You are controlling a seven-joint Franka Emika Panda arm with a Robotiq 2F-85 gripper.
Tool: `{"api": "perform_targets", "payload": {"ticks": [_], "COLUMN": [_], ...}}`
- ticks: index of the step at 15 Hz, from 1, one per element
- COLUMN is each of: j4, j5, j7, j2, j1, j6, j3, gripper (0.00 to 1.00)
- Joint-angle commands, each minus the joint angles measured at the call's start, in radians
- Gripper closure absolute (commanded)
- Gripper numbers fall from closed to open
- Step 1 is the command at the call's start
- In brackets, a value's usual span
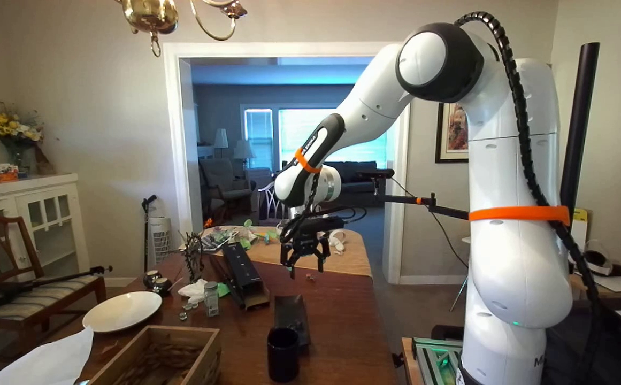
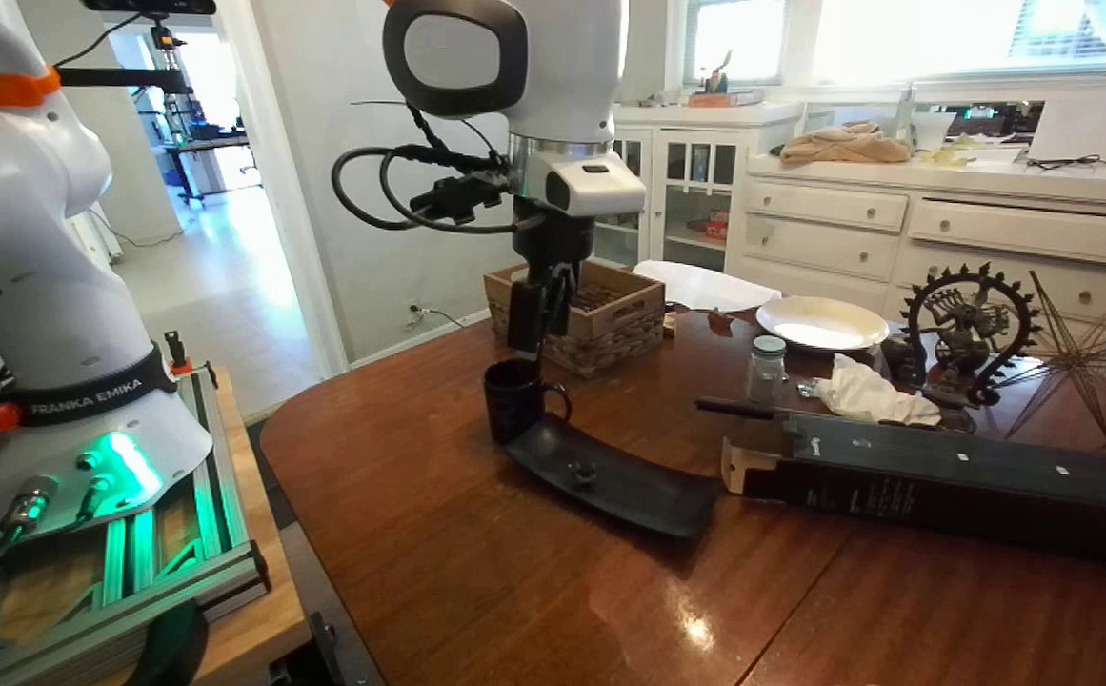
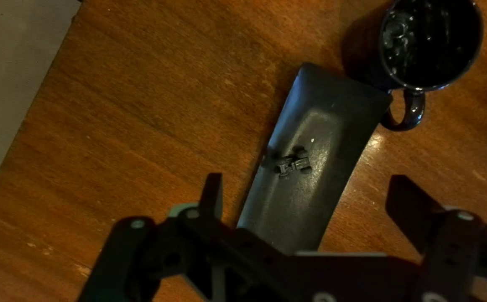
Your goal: Pick up the toy on the tray and put it back down
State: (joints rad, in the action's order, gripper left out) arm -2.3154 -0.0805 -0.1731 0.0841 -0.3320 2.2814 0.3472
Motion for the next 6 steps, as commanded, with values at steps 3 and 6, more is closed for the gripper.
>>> {"api": "perform_targets", "payload": {"ticks": [3,6], "j4": [-0.05,-0.018], "j5": [0.013,0.002], "j7": [0.081,0.062], "j2": [-0.034,-0.005], "j1": [-0.007,-0.005], "j6": [0.036,0.016], "j3": [0.001,-0.001], "gripper": [0.0,0.0]}}
